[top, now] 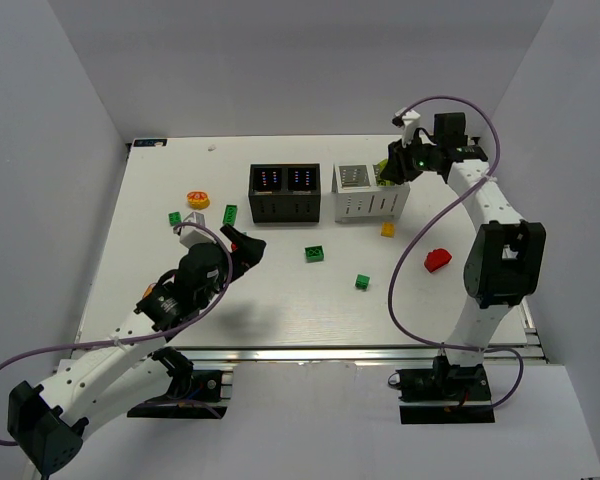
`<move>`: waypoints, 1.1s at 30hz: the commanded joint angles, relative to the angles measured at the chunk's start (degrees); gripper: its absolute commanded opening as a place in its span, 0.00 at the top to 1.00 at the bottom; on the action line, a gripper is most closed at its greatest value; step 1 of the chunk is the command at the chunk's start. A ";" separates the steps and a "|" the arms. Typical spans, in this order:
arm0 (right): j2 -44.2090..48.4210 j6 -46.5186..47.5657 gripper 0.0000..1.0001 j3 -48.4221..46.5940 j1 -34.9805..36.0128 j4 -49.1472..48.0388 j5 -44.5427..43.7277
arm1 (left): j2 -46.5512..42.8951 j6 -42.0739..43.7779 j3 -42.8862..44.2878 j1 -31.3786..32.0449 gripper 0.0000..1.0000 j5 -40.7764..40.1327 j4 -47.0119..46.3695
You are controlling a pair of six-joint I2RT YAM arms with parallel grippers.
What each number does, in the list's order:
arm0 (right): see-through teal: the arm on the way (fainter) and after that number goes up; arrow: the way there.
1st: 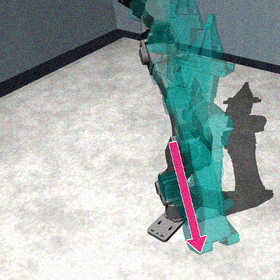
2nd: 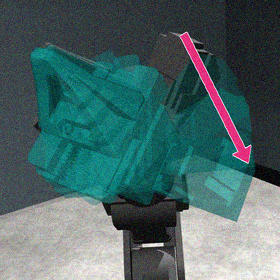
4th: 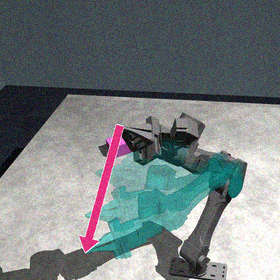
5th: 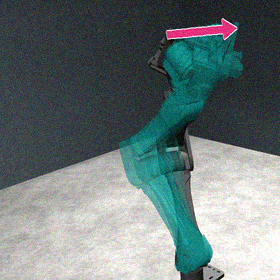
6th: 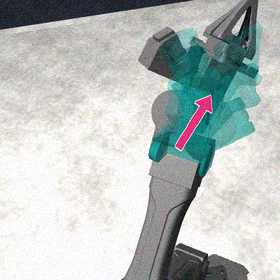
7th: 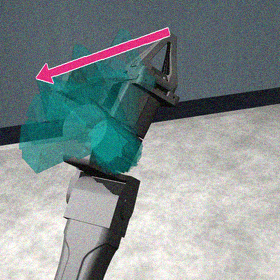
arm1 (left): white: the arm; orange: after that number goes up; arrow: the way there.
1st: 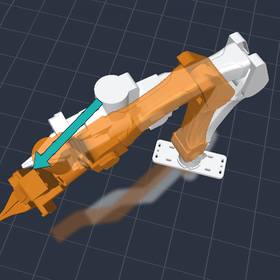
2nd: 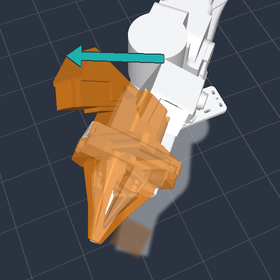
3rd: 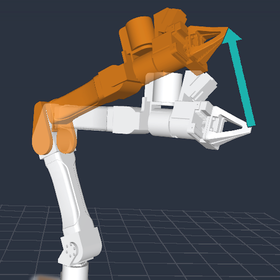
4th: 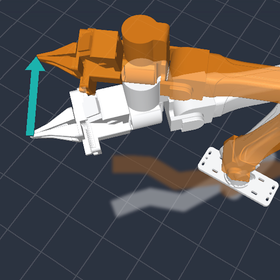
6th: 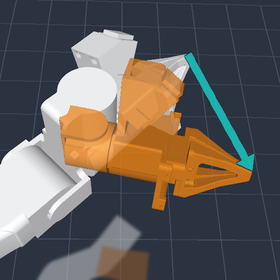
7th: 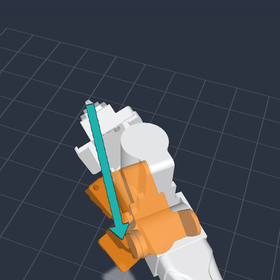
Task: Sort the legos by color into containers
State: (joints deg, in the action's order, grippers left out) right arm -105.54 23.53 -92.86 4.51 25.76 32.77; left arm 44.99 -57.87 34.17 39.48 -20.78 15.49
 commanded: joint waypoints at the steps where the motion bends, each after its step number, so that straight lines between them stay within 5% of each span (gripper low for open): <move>1: -0.63 1.34 0.70 -2.94 -0.29 -1.85 -1.57 | -0.87 -0.23 -0.60 -0.20 0.02 -0.49 0.42; 24: -3.27 4.42 0.42 -6.62 -0.29 0.34 -3.16 | 1.59 0.65 0.01 -0.20 0.02 -0.49 -0.19; 33: 10.49 17.05 0.34 0.46 -0.29 1.84 8.96 | 2.20 2.23 4.93 -0.37 0.02 -6.11 9.46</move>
State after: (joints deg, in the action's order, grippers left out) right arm -104.64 33.63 -94.89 4.47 27.40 34.65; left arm 47.35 -56.62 35.44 39.46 -23.00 20.01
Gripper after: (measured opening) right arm 0.651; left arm 0.980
